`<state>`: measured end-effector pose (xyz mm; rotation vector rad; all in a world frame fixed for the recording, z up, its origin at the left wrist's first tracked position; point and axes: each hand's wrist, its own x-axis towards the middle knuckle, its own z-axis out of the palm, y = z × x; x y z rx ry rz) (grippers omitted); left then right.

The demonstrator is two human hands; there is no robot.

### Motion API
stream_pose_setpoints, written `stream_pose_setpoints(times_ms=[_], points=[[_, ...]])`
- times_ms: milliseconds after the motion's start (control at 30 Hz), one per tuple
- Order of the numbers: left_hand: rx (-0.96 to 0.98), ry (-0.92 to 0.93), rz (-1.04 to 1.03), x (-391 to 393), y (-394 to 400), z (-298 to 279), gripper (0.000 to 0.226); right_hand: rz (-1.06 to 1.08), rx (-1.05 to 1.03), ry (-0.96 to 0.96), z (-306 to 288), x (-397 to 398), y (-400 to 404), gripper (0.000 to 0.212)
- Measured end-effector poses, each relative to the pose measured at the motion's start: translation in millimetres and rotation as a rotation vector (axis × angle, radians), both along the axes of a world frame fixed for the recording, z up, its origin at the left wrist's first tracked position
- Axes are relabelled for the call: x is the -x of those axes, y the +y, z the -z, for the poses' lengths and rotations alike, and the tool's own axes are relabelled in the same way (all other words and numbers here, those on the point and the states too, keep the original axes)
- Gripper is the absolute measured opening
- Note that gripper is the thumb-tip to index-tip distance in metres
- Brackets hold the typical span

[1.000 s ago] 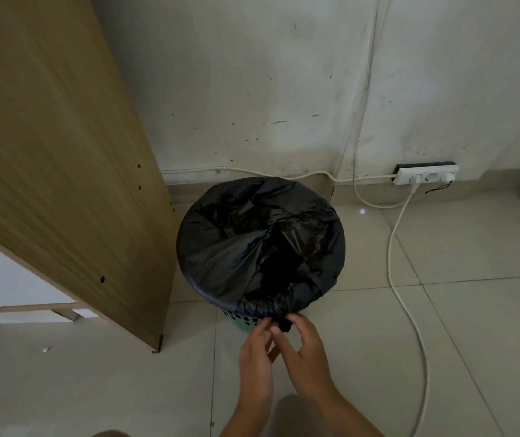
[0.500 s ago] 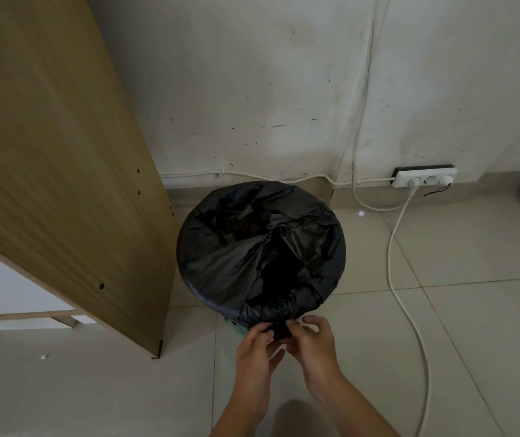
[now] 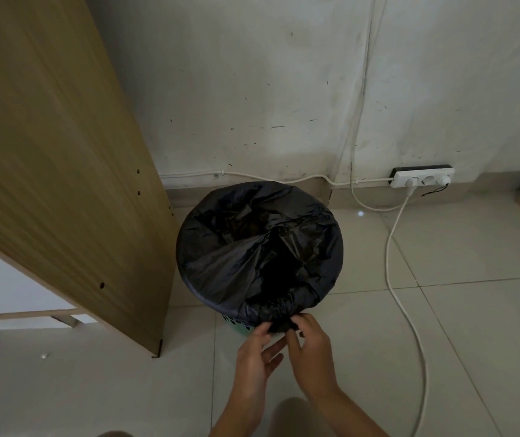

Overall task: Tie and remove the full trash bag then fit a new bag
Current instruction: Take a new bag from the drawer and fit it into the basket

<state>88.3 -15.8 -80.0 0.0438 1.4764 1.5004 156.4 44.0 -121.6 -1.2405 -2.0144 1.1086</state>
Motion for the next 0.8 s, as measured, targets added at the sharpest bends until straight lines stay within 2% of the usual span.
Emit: stream_pose_setpoints(times_ms=[133, 200, 300, 500, 667, 800], points=[[-0.022, 0.138, -0.072, -4.0, -2.7, 7.5, 0.008, -0.002, 0.093, 0.091, -6.9, -6.9, 2.9, 0.018], [-0.03, 0.14, -0.122, -6.1, 0.2, 8.3, 0.01, 0.032, 0.179, 0.168, -10.2, -9.7, 2.9, 0.026], [-0.049, 0.077, -0.13, -8.5, 4.5, 9.4, 0.015, 0.106, 0.293, 0.266, -11.5, -11.7, 2.1, 0.025], [0.008, 0.034, -0.017, -3.6, 13.1, 14.3, 0.01, 0.059, 0.357, 0.257, -15.2, -12.8, 5.4, 0.028], [-0.009, -0.04, 0.016, 1.5, 13.8, 14.5, 0.009, 0.024, 0.409, 0.299, -19.1, -10.1, 8.4, 0.013], [-0.061, -0.169, 0.005, 4.5, 11.9, 14.8, 0.011, 0.054, 0.412, 0.293, -16.8, -5.9, 15.7, 0.014]])
